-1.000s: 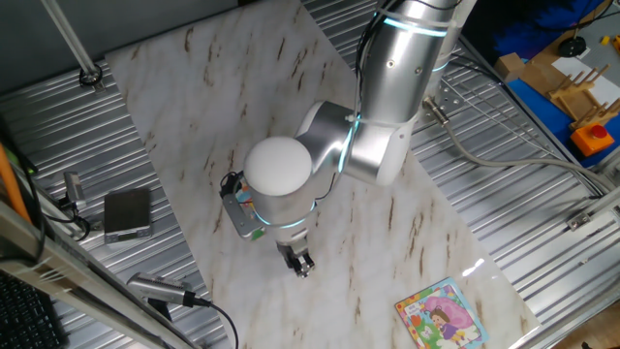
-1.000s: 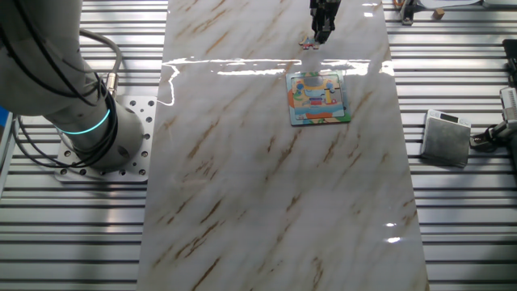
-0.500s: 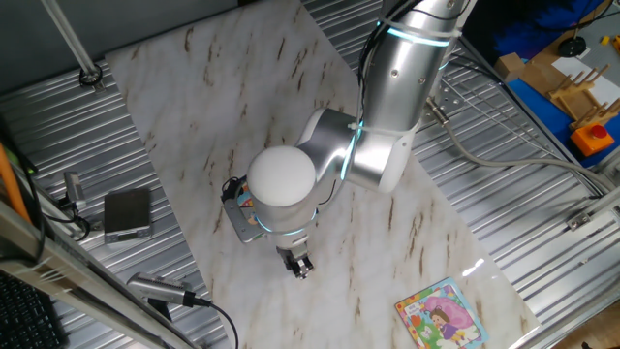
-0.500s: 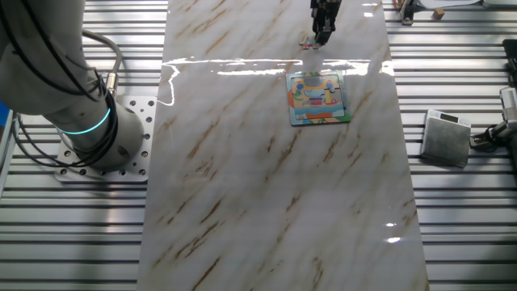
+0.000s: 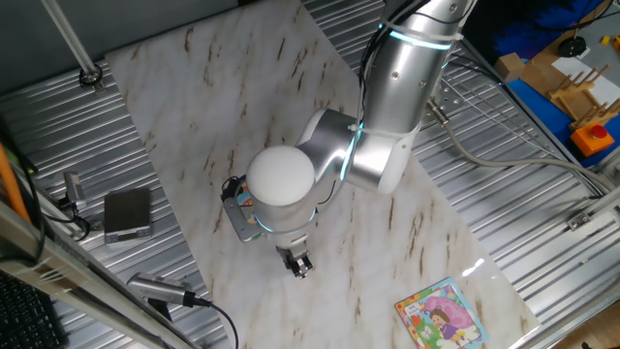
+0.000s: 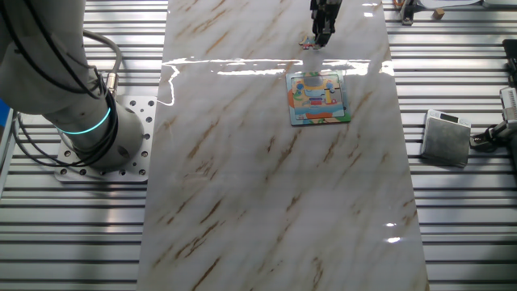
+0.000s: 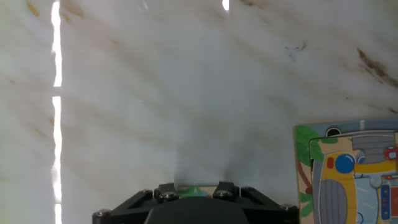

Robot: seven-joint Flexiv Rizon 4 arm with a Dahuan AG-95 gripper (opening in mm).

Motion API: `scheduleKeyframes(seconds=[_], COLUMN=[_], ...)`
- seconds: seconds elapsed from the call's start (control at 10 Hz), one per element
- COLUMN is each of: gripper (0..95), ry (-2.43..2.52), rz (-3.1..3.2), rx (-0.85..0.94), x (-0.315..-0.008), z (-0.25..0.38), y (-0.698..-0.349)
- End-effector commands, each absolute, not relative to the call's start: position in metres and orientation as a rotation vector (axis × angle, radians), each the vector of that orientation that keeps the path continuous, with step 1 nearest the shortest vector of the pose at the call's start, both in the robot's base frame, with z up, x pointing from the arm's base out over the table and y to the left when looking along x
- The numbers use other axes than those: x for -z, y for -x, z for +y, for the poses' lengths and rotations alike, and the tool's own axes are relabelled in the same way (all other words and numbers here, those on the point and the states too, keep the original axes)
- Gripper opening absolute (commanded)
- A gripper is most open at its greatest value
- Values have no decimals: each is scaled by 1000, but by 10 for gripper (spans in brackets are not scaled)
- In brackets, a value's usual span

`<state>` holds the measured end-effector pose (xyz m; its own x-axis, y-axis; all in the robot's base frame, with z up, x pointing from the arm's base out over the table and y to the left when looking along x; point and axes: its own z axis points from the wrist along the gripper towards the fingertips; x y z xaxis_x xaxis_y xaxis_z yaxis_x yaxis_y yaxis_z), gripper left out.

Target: Assemble one piece of a puzzle

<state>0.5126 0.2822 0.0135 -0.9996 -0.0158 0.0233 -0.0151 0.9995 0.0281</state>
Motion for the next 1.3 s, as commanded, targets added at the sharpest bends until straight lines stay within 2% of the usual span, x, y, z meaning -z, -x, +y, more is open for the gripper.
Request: scheduleKeyframes(seconds=[0.1, 1.0, 1.1, 1.3], gripper=[190, 190, 380, 380], ry=[-18, -46, -72, -136], rz=[-3116, -3114, -3117, -3118], rx=[46, 49, 53, 69], x=[-13, -13, -13, -13], z=[282, 282, 282, 282], y=[-512, -511, -511, -511])
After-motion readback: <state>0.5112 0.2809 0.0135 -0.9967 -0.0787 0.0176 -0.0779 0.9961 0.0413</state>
